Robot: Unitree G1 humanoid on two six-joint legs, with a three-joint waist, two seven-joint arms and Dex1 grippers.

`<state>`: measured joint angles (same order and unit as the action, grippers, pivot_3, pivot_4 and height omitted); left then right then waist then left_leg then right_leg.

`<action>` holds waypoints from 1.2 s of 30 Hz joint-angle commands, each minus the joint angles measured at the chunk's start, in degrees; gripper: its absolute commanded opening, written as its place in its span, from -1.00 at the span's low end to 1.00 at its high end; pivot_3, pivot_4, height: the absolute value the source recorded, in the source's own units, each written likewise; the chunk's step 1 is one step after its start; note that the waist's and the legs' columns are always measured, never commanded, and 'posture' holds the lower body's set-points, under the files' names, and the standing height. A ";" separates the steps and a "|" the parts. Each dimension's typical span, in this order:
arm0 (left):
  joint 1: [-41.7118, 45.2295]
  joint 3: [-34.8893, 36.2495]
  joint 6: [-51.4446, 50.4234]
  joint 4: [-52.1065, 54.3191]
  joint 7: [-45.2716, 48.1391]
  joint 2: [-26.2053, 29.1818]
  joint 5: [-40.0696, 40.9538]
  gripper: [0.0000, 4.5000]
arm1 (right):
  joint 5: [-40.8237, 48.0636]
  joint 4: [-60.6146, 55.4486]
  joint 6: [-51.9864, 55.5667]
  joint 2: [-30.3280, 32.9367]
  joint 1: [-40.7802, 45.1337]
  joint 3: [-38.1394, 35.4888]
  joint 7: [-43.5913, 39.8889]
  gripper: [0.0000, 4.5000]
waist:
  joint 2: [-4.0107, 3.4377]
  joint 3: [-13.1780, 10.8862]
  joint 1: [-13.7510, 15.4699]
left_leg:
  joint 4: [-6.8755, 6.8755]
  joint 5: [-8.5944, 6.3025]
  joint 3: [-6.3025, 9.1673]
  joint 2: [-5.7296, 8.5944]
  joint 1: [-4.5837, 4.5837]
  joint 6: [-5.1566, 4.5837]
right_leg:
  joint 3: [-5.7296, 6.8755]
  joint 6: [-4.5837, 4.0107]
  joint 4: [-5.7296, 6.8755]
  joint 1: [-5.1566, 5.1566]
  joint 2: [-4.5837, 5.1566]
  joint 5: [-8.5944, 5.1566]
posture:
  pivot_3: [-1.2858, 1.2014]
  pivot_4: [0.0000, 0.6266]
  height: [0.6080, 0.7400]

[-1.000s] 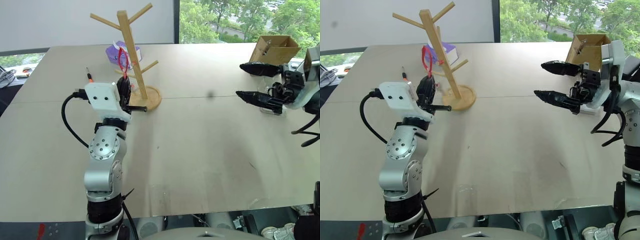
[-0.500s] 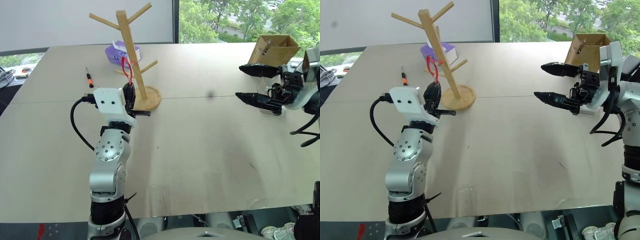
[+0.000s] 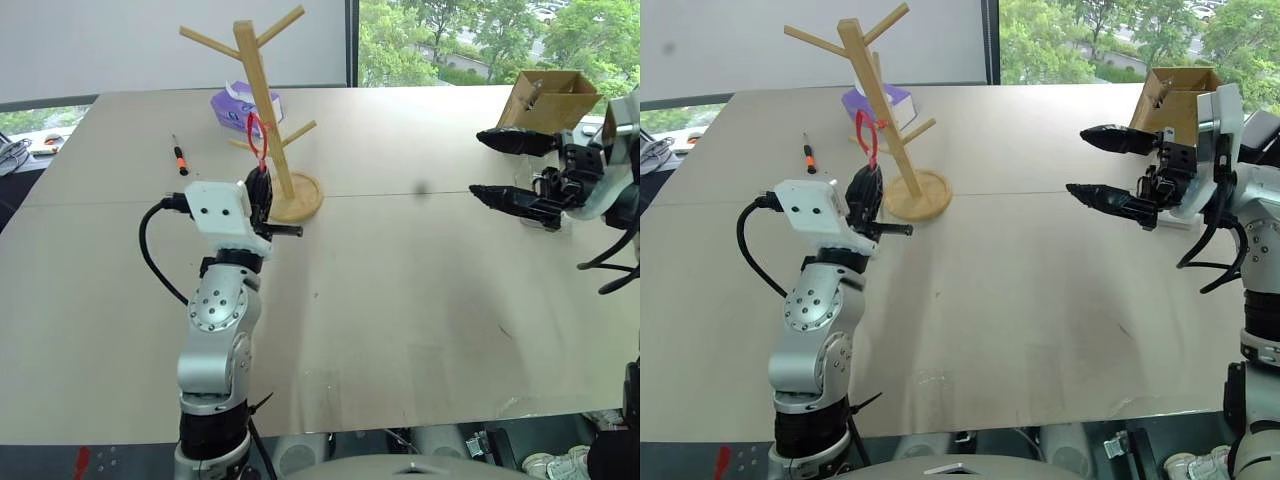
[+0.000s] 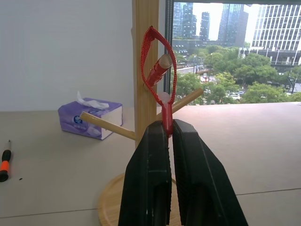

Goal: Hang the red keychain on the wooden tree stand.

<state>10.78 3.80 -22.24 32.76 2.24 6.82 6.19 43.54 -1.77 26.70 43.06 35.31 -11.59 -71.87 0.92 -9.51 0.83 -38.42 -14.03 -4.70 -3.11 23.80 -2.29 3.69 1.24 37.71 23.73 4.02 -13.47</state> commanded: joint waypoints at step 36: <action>-5.51 8.29 10.26 -14.55 -2.16 -0.82 0.40 0.71 | -15.86 2.91 -14.06 -18.98 -12.17 -0.15 29.31 1.00 | 0.04 -0.10 -0.09 | 0.03 0.02 -0.12 -0.05 -0.04 0.03 | -0.04 0.01 0.08 0.06 -0.01 0.00 | 0.03 -0.52 1.00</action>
<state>7.52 9.83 -15.37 18.65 0.65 5.66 6.49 32.37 -0.66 18.09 26.57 25.03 -11.50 -49.18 0.97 -9.61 0.74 -38.37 -14.02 -4.81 -3.15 23.76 -2.26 3.65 1.26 37.79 23.78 4.01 -13.47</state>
